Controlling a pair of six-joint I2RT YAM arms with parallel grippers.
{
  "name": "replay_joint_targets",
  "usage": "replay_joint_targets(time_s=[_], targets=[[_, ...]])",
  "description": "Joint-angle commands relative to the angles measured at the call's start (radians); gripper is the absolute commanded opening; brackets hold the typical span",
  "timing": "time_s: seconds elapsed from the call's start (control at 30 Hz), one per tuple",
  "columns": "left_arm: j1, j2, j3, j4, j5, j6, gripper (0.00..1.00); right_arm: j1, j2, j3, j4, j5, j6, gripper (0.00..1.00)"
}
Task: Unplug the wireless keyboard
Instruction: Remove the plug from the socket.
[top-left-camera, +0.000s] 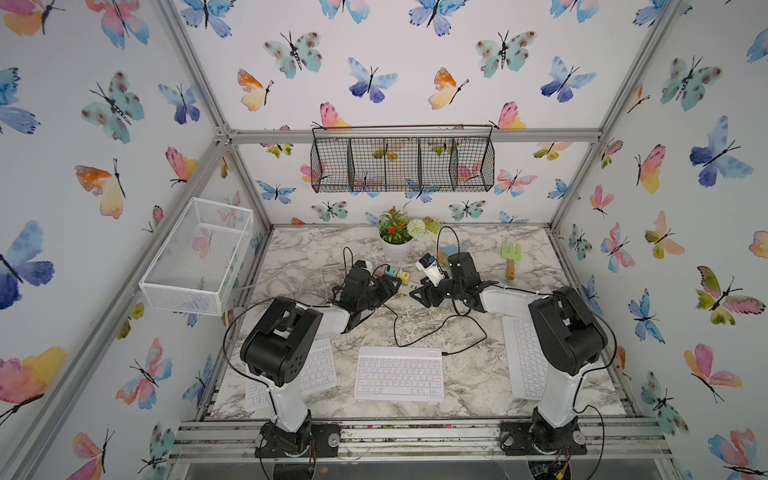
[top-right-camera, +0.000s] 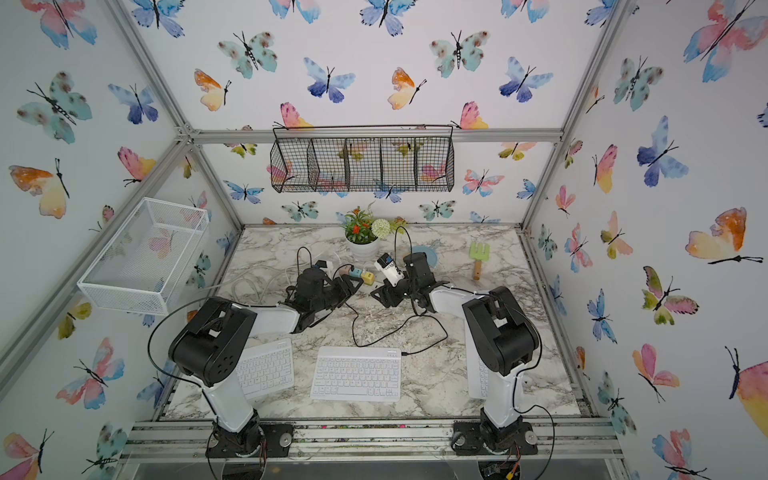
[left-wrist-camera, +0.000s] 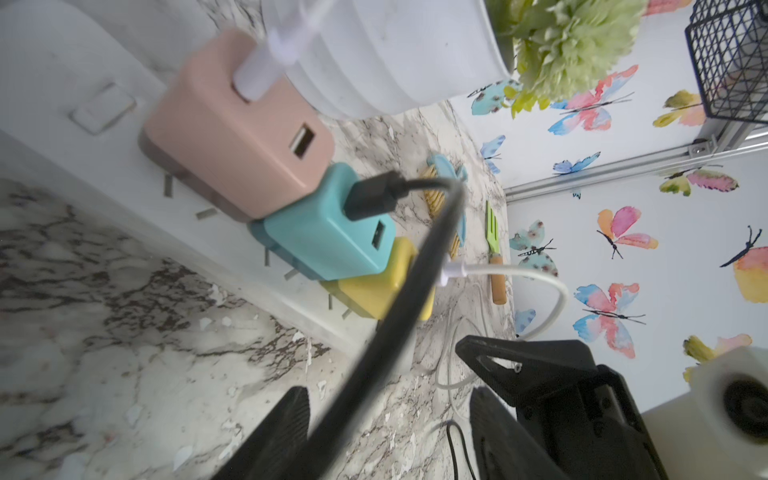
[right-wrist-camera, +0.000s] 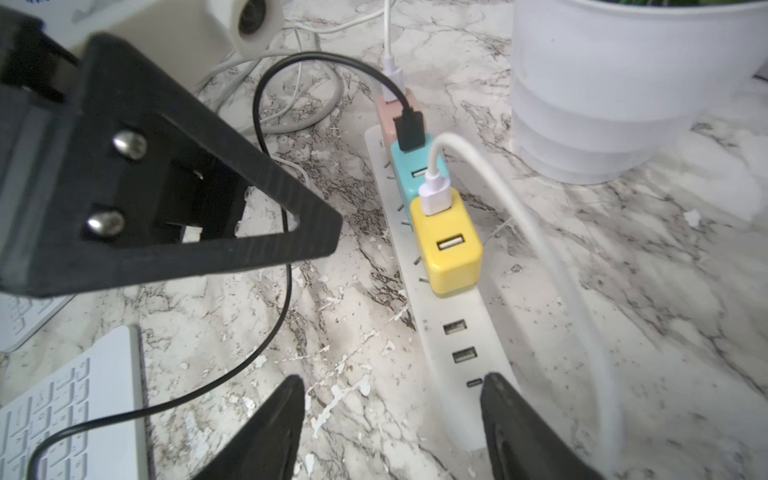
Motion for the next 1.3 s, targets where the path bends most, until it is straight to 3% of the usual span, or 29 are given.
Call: replay_joint_targets(time_s=[0.0, 0.37, 0.9, 1.27], targets=[[0.0, 0.018, 0.03, -0.01, -0.081, -0.04, 0.66, 0.0, 0.023, 0.012, 0.042, 0.056, -0.078, 0.71], [-0.005, 0.066, 0.072, -0.016, -0.181, -0.115, 0.72, 0.0, 0.117, 0.08, 0.078, -0.003, -0.289, 0.7], [-0.042, 0.142, 0.095, 0.001, -0.311, -0.14, 0.68, -0.015, 0.25, 0.241, 0.032, -0.064, -0.325, 0.62], [-0.044, 0.163, 0.079, 0.045, -0.339, -0.17, 0.66, -0.017, 0.314, 0.306, -0.011, -0.134, -0.343, 0.51]])
